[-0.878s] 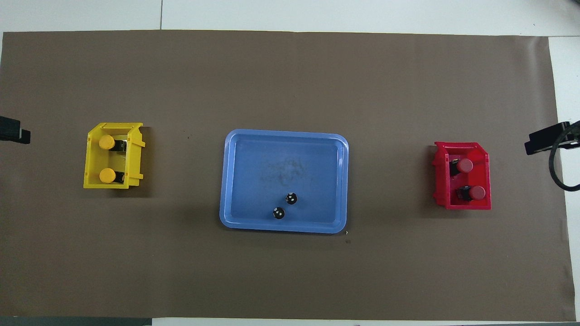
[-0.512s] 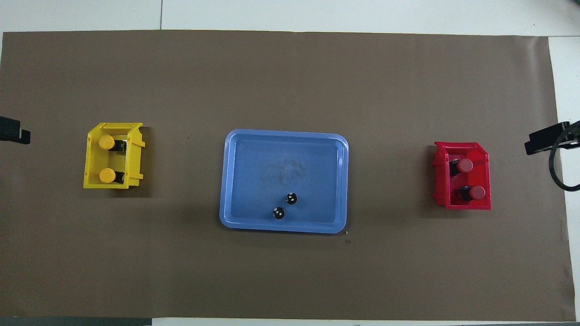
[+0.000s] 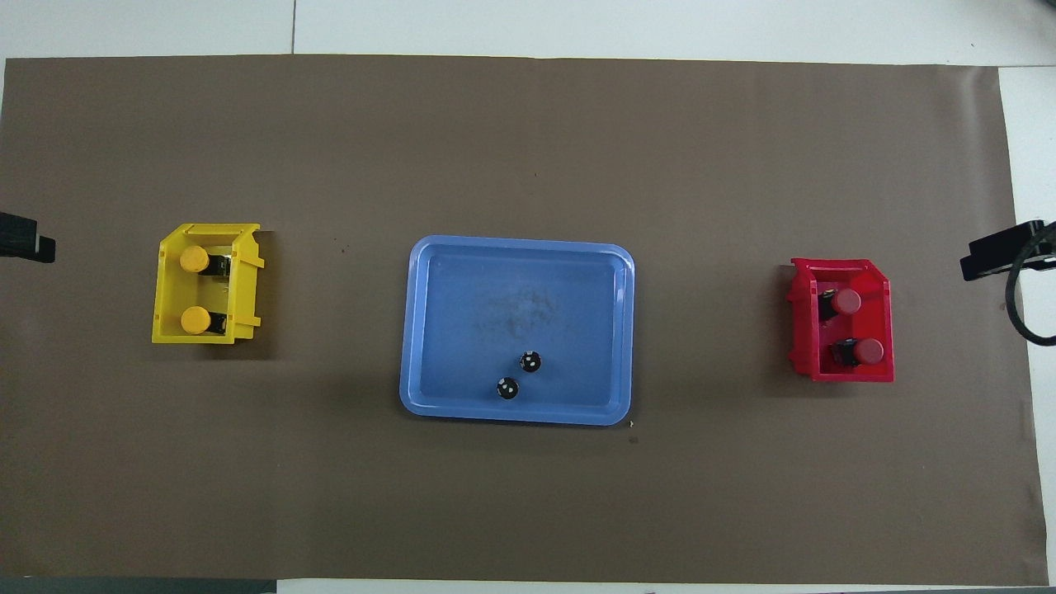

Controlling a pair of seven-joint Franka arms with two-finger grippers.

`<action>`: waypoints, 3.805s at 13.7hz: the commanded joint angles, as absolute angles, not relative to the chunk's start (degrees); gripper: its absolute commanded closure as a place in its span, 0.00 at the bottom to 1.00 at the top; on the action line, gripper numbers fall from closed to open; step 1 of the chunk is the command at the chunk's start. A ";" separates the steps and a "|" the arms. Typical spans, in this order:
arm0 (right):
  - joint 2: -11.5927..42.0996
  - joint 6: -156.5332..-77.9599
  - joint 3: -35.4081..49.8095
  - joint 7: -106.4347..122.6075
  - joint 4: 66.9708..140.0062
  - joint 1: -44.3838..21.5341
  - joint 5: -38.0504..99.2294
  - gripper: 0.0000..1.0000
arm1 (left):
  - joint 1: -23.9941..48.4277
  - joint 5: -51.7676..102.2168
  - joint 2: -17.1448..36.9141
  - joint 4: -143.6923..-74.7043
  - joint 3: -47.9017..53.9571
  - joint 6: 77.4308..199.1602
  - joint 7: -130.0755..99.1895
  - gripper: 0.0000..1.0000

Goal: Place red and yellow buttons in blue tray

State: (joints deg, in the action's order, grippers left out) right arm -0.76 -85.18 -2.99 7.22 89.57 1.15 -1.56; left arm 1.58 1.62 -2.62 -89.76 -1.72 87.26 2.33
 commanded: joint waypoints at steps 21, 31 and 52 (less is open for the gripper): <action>1.32 -130.51 -2.81 7.29 127.69 2.81 2.20 0.38 | 1.14 0.70 -3.87 -91.05 -1.41 86.92 2.64 0.00; 0.44 -133.32 -2.81 7.29 130.69 2.72 2.20 0.42 | 1.14 0.70 -3.87 -90.97 -1.41 86.92 2.64 0.00; 12.82 -102.55 -2.20 -14.61 90.71 -13.50 2.19 0.69 | -0.16 0.44 -8.43 -105.16 -1.41 99.79 2.99 0.03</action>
State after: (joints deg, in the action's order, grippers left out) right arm 7.70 -102.54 -2.14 -6.01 96.86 -8.39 1.36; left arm 1.42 1.37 -4.18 -95.14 -1.55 91.73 2.28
